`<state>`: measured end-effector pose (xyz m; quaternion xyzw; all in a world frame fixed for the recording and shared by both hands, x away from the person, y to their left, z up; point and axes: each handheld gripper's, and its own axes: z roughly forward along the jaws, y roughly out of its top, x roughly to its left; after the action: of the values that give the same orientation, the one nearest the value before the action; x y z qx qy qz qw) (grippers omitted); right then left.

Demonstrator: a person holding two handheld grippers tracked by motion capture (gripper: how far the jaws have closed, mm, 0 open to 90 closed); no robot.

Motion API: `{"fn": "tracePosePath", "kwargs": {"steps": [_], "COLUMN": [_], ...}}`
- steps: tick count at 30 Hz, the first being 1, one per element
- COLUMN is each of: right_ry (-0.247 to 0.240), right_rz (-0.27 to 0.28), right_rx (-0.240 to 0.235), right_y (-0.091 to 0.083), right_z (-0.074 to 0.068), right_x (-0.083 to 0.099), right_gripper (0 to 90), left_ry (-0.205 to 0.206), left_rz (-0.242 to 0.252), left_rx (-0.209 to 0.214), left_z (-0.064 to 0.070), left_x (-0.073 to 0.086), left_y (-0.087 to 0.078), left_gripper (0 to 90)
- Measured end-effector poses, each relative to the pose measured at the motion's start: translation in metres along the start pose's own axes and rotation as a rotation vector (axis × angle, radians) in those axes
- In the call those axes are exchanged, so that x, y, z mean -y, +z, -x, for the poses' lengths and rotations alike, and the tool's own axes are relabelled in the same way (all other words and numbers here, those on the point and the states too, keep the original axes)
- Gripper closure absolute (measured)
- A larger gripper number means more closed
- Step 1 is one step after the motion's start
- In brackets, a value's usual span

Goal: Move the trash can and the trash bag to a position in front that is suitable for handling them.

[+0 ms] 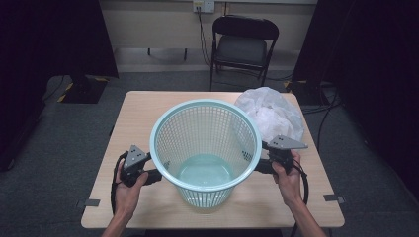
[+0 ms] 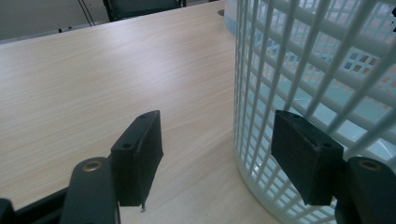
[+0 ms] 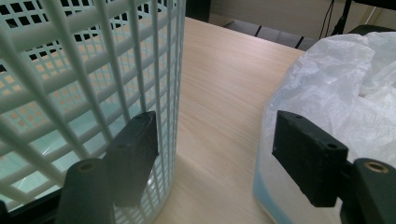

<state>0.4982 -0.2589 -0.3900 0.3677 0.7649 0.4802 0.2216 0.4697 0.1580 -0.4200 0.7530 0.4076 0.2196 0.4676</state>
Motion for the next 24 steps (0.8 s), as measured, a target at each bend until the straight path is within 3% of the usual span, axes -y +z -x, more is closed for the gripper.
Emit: {"fn": "tracePosePath", "kwargs": {"steps": [5,9,12,15,18,23,24], "right_ry": [0.002,-0.014,-0.021,-0.012,-0.015,-0.010,-0.011], "right_rz": [-0.004,-0.020,-0.046,-0.065,-0.098,-0.118,-0.122], "right_rx": [-0.029,-0.023,0.000,0.023,0.064,0.005,-0.006], "right_y": [-0.003,-0.001,0.001,0.003,0.006,0.012,0.014], "right_z": [-0.001,0.003,0.012,0.028,0.044,0.060,0.063], "right_x": [0.002,0.000,0.001,0.006,0.012,0.021,0.023], "right_gripper": [28.8,17.3,19.7,23.2,26.6,26.4,26.4], "left_ry": [-0.006,-0.020,-0.021,0.010,0.010,-0.004,0.017], "left_rz": [-0.002,-0.003,-0.044,-0.128,-0.186,-0.247,-0.256], "left_rx": [0.027,0.043,0.061,0.063,0.077,0.047,0.027], "left_z": [0.000,-0.007,-0.011,-0.013,-0.015,-0.014,-0.013], "left_x": [0.004,0.011,0.022,0.037,0.049,0.058,0.059], "left_y": [-0.006,-0.003,0.004,0.015,0.023,0.034,0.035], "left_gripper": [33.4,24.0,19.3,19.3,20.0,19.6,19.9]}}
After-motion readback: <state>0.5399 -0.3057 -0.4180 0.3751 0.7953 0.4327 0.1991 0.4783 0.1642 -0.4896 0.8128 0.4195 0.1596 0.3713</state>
